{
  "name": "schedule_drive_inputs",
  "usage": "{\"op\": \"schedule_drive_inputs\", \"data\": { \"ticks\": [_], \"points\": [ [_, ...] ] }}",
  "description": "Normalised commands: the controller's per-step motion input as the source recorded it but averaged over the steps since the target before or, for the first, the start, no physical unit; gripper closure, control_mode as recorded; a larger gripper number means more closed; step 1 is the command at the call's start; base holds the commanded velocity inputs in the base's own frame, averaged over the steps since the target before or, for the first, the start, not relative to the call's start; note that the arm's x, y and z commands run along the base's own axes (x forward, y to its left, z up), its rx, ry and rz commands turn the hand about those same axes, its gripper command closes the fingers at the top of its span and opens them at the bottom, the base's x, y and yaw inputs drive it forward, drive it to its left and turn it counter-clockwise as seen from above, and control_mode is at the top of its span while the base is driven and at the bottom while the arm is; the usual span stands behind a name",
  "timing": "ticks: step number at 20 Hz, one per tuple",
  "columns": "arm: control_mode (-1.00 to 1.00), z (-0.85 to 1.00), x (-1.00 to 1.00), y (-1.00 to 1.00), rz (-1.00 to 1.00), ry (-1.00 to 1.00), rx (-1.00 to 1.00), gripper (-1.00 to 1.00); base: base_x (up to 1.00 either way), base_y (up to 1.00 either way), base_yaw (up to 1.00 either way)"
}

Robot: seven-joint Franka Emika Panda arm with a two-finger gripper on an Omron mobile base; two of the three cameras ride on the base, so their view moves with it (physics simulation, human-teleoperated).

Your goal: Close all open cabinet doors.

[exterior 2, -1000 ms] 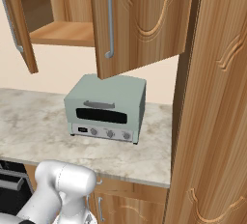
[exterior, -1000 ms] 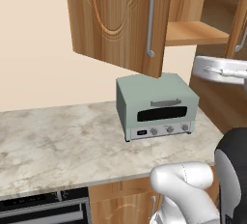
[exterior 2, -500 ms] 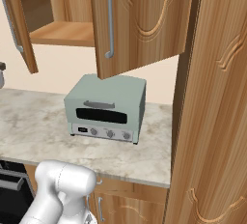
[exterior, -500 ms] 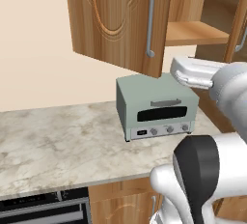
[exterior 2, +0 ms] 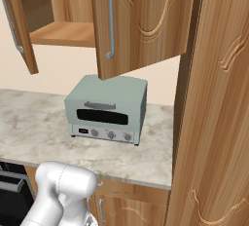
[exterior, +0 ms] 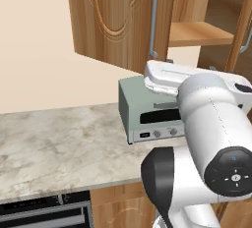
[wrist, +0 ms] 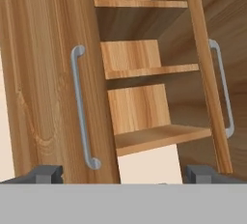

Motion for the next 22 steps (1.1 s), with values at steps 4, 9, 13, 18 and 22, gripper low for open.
{"op": "schedule_drive_inputs", "data": {
  "ticks": [4, 9, 13, 18, 22],
  "points": [
    [-1.0, 0.01, 0.26, 0.37, 0.0, 0.08, -0.04, -1.0, 0.0, 0.0, 0.0],
    [-1.0, 0.0, 0.52, 0.39, -0.07, 0.15, -0.06, -1.0, 0.0, 0.0, 0.0],
    [-1.0, -0.02, 0.42, 0.34, -0.1, 0.08, -0.07, -1.0, 0.0, 0.0, 0.0],
    [-1.0, -0.11, 0.31, 0.01, -0.01, -0.01, -0.02, -1.0, 0.0, 0.0, 0.0],
    [-1.0, 0.0, 0.32, -0.27, 0.0, 0.0, 0.0, -1.0, 0.0, 0.0, 0.0]
  ]
}}
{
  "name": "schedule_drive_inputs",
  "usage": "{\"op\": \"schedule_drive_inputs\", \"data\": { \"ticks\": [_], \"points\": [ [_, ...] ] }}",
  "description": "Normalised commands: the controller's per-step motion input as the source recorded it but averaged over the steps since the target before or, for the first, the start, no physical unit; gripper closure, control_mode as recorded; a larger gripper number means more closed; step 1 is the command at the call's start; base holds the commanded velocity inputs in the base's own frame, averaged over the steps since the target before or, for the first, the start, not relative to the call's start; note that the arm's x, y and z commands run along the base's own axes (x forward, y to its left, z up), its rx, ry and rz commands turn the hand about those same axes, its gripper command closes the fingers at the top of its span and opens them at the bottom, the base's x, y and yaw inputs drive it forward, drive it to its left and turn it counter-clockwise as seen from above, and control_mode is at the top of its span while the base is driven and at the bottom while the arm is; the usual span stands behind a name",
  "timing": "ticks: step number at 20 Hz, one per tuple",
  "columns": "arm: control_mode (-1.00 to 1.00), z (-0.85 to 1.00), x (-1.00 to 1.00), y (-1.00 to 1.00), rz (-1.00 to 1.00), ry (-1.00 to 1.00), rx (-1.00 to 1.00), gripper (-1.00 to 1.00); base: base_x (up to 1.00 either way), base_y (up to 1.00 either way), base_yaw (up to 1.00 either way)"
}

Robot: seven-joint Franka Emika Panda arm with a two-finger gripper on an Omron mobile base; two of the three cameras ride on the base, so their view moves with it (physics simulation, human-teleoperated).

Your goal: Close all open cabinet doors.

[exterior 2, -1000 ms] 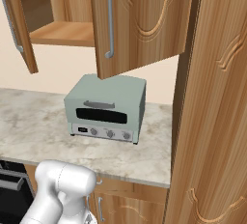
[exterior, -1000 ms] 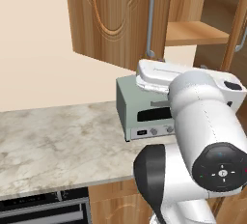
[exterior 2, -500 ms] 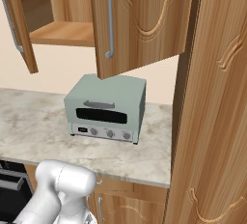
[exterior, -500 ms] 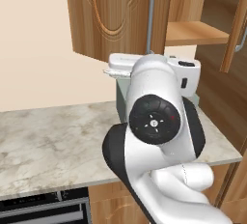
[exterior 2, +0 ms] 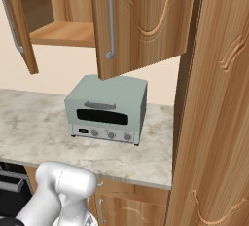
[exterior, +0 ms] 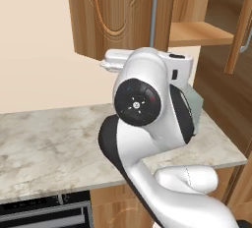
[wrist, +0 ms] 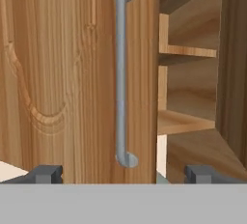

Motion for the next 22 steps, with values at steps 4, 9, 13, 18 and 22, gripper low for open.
{"op": "schedule_drive_inputs", "data": {
  "ticks": [4, 9, 13, 18, 22],
  "points": [
    [-1.0, 0.0, 0.52, -0.33, 0.0, 0.0, 0.0, -1.0, 0.0, 0.0, 0.0],
    [-1.0, 0.0, 0.62, -0.29, 0.0, 0.0, 0.0, -1.0, 0.0, 0.0, 0.0],
    [-1.0, 0.0, 0.68, -0.06, -0.01, 0.0, 0.0, -1.0, 0.0, 0.0, 0.0],
    [-1.0, 0.0, 0.8, 0.0, -0.05, 0.0, 0.0, -1.0, 0.0, 0.0, 0.0],
    [-1.0, 0.0, 0.75, 0.0, -0.08, 0.0, 0.0, -1.0, 0.0, 0.0, 0.0]
  ]
}}
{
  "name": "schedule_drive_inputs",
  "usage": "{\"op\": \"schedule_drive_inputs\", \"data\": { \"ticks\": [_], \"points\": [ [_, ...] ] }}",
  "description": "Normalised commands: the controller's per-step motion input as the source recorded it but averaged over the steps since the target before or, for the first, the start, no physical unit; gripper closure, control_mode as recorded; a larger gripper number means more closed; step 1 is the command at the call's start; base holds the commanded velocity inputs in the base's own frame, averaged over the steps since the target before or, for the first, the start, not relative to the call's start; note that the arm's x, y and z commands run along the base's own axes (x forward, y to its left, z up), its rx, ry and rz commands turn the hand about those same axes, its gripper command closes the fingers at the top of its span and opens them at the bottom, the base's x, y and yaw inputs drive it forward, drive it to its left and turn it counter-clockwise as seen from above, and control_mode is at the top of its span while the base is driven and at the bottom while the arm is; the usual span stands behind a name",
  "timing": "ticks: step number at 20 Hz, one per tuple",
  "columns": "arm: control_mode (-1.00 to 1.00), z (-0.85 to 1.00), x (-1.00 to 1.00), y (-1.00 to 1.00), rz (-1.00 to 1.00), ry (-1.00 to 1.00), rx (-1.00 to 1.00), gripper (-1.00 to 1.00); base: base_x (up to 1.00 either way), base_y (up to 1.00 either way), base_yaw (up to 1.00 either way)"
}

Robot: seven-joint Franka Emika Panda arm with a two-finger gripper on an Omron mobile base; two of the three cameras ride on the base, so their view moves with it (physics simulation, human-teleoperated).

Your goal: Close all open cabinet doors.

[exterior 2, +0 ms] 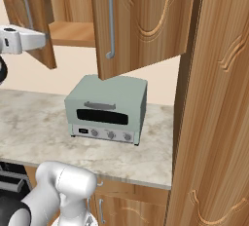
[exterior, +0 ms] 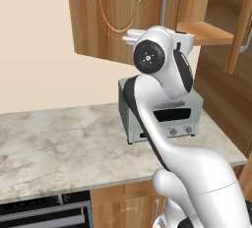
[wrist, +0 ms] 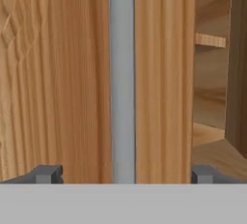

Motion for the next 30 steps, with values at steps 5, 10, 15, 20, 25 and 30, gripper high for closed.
{"op": "schedule_drive_inputs", "data": {
  "ticks": [5, 10, 15, 20, 25, 30],
  "points": [
    [-1.0, 0.0, 0.66, -0.01, -0.03, 0.01, 0.0, -1.0, 0.0, 0.0, 0.0],
    [-1.0, 0.0, 0.69, -0.09, 0.0, 0.03, 0.0, -1.0, 0.0, 0.0, 0.0],
    [-1.0, 0.0, 0.62, -0.11, 0.0, 0.05, 0.0, -1.0, 0.0, 0.0, 0.0],
    [-1.0, 0.0, 0.65, -0.08, 0.0, 0.08, 0.0, -1.0, 0.0, 0.0, 0.0],
    [-1.0, 0.0, 0.62, -0.04, 0.0, 0.05, 0.0, -1.0, 0.0, 0.0, 0.0],
    [-1.0, -0.01, 0.53, 0.0, 0.0, 0.01, 0.0, -1.0, 0.0, 0.0, 0.0]
  ]
}}
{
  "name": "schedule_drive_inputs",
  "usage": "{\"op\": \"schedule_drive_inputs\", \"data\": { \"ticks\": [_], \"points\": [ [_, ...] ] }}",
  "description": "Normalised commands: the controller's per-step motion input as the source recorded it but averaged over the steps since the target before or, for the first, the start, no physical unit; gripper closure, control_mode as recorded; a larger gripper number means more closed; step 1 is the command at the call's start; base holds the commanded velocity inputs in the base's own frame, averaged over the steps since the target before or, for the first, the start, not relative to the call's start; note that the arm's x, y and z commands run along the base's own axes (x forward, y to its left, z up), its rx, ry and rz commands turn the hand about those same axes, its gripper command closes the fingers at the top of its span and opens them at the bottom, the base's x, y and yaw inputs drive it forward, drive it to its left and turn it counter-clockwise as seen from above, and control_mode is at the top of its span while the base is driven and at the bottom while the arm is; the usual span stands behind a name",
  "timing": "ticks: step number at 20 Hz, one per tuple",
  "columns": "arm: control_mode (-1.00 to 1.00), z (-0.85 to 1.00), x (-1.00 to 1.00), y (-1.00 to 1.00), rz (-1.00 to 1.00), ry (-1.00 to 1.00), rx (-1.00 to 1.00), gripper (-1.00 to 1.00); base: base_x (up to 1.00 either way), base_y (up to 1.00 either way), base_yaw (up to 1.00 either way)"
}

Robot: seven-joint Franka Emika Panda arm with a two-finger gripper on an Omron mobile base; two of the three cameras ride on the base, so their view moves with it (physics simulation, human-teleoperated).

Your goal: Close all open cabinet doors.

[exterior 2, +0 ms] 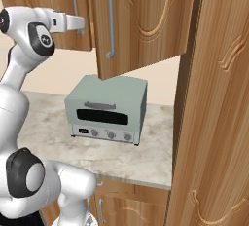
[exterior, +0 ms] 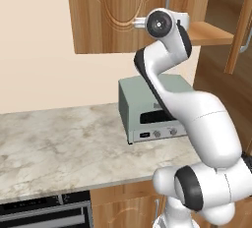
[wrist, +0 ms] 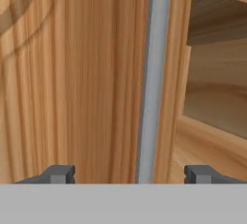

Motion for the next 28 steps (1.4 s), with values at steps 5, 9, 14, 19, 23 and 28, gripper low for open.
{"op": "schedule_drive_inputs", "data": {
  "ticks": [5, 9, 14, 19, 23, 28],
  "points": [
    [-1.0, -0.14, 0.43, -0.02, 0.0, 0.0, 0.0, -1.0, 0.0, 0.0, 0.0],
    [-1.0, -0.17, 0.41, -0.04, 0.0, 0.0, 0.0, -1.0, 0.0, 0.0, 0.0],
    [-1.0, -0.1, 0.39, -0.01, 0.0, 0.0, 0.0, -1.0, 0.0, 0.0, 0.0],
    [-1.0, 0.0, -0.6, 0.0, 0.0, 0.01, 0.02, -1.0, 0.0, 0.0, 0.0],
    [-1.0, 0.0, -0.98, 0.0, 0.0, 0.0, 0.03, -1.0, 0.0, 0.0, 0.0],
    [-1.0, 0.06, -0.87, 0.0, 0.0, 0.0, 0.01, -1.0, 0.0, 0.0, 0.0]
  ]
}}
